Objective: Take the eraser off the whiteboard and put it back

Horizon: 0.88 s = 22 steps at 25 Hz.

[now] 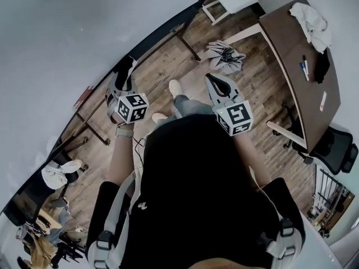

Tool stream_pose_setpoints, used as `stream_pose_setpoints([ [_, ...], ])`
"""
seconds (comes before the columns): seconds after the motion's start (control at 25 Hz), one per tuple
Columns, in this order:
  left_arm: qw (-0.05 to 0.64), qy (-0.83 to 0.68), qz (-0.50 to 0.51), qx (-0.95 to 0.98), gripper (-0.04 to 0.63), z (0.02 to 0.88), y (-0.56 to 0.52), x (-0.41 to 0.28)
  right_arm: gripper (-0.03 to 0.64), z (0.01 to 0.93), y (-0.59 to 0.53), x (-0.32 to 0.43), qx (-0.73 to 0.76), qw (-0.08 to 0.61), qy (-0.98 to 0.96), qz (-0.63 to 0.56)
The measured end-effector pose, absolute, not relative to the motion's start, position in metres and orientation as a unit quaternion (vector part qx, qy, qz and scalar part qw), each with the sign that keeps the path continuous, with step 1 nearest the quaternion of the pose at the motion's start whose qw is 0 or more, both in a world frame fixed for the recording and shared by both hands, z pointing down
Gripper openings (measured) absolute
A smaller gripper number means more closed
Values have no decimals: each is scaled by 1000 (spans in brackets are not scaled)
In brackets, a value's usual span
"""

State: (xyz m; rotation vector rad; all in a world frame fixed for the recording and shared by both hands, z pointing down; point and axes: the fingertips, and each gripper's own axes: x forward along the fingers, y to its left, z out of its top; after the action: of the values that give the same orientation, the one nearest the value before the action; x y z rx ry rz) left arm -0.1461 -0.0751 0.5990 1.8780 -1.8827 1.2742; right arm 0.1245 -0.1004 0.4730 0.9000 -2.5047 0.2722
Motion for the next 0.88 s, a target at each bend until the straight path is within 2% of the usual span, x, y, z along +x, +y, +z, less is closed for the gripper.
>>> stream_pose_setpoints([
  [0.88, 155, -720, 223, 638, 166, 490, 3, -176, 18, 453, -72, -2, 154, 211, -964, 50],
])
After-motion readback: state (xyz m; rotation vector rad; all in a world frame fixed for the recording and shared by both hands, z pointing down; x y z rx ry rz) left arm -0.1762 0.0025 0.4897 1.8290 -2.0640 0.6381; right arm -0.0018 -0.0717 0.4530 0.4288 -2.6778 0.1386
